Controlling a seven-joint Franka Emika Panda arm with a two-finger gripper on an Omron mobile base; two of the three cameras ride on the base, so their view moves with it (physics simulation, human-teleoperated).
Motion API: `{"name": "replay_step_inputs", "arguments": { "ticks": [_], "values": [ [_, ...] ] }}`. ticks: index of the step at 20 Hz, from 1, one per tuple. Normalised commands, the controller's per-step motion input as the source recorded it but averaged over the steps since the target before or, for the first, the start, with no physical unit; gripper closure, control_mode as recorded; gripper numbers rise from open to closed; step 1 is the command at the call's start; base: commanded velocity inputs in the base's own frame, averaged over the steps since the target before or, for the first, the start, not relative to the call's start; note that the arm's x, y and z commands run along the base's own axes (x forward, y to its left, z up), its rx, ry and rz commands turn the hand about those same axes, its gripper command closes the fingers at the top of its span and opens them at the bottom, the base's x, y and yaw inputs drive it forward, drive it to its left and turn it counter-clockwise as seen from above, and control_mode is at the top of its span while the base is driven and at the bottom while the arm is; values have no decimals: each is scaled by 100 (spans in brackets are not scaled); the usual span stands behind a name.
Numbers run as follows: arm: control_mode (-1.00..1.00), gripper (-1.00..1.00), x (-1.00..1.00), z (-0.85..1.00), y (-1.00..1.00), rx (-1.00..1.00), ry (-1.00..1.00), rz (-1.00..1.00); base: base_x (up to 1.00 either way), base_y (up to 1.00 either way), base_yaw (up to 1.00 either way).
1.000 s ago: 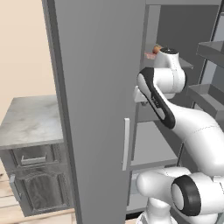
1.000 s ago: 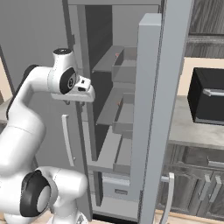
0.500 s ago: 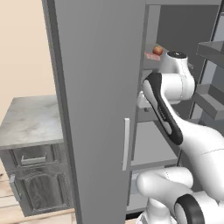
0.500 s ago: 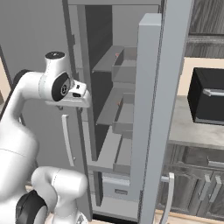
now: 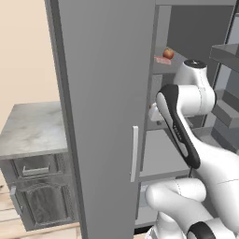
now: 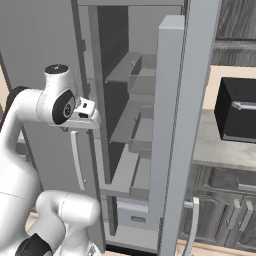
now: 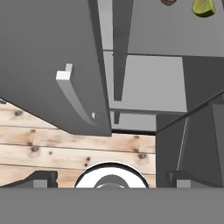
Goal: Take the tangerine and lemon wedge from the second highest rack and move them to the highest rack where the steak and peach are located, to maximize freezer space. Close the freezer door after rearranging.
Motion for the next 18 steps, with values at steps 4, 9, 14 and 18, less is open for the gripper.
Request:
{"name": "replay_step_inputs", "arguments": {
  "ticks": [4,9,14,18],
  "values": [
    [100,-100,0,0,0,0,0,0,2,0,0],
    [100,-100,0,0,0,0,0,0,51,0,-3],
    [100,-100,0,0,0,0,0,0,39,0,-1],
    [100,-100,0,0,0,0,0,0,22,-5,0]
  ]
}}
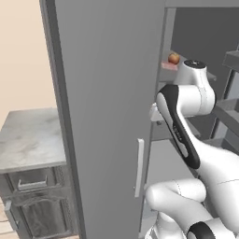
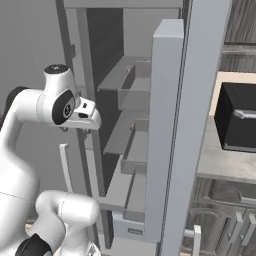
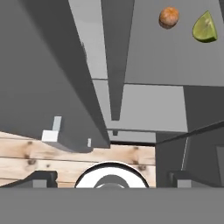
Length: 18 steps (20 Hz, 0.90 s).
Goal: Take the tangerine and lemon wedge from the second highest rack and move them to the highest rack where the steak and peach are located, to maximize freezer space. Close the freezer door after rearranging.
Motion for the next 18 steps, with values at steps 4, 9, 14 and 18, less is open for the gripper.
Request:
{"name": "replay_step_inputs", "arguments": {
  "ticks": [4,9,14,18],
  "values": [
    [100,-100,0,0,0,0,0,0,44,-31,0],
    [100,-100,0,0,0,0,0,0,18,-41,0],
    [-100,-100,0,-1,0,0,0,0,0,-7,0],
    [-100,-100,21,-21,-8,-4,0,0,0,0,0]
  ]
}}
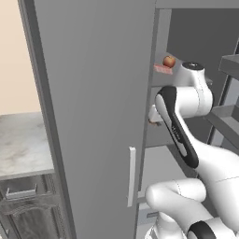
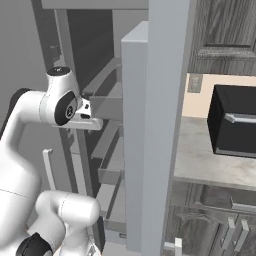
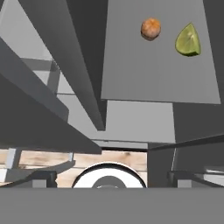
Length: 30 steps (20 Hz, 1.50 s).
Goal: Take the tangerine and lemon wedge from the second highest rack and move them to the highest rack where the steak and peach are located, to maximize freezer space. Close the freezer door after rearranging.
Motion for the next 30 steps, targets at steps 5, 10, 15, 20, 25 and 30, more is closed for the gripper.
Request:
{"name": "replay_step_inputs", "arguments": {
  "ticks": [5,10,15,20,25,30],
  "values": [
    [-100,-100,7,-31,-27,-9,0,0,0,0,0],
    [-100,-100,17,-26,-22,-11,0,0,0,0,0],
    [-100,-100,29,-19,-17,-11,0,0,0,0,0],
    [-100,-100,41,-16,-9,-13,2,2,0,0,0],
    [-100,-100,54,-18,-14,-8,9,4,0,0,0],
    [-100,-100,44,-24,-37,-5,2,2,0,0,0]
  ]
}}
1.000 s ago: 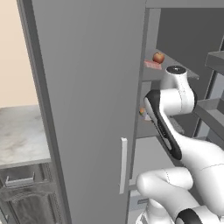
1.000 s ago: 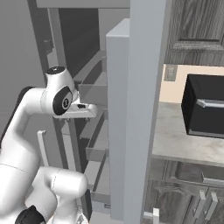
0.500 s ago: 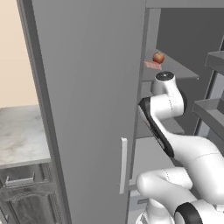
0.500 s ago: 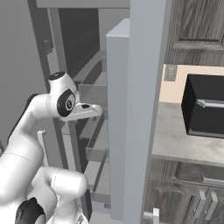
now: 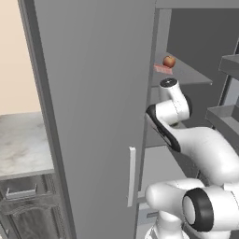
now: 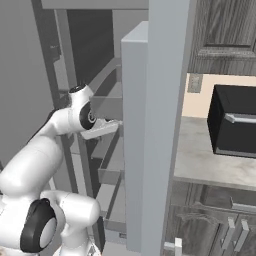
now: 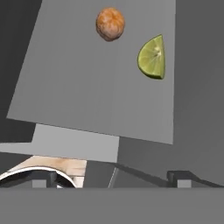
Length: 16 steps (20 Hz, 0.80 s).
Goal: Take the tangerine and lemon wedge from the second highest rack and move them to the highest rack where the steak and peach are located, to maximize freezer space. Close the freezer door after rearranging.
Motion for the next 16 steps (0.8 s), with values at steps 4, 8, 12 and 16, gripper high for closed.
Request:
{"name": "replay_step_inputs", "arguments": {
  "ticks": [4,8,12,16],
  "values": [
    [-100,-100,41,-27,-31,0,0,0,0,0,0],
    [-100,-100,42,-28,-23,-1,0,0,0,0,0],
    [-100,-100,42,-23,-9,-3,0,2,0,0,0],
    [-100,-100,36,-15,-10,-7,0,4,0,0,0]
  ]
}}
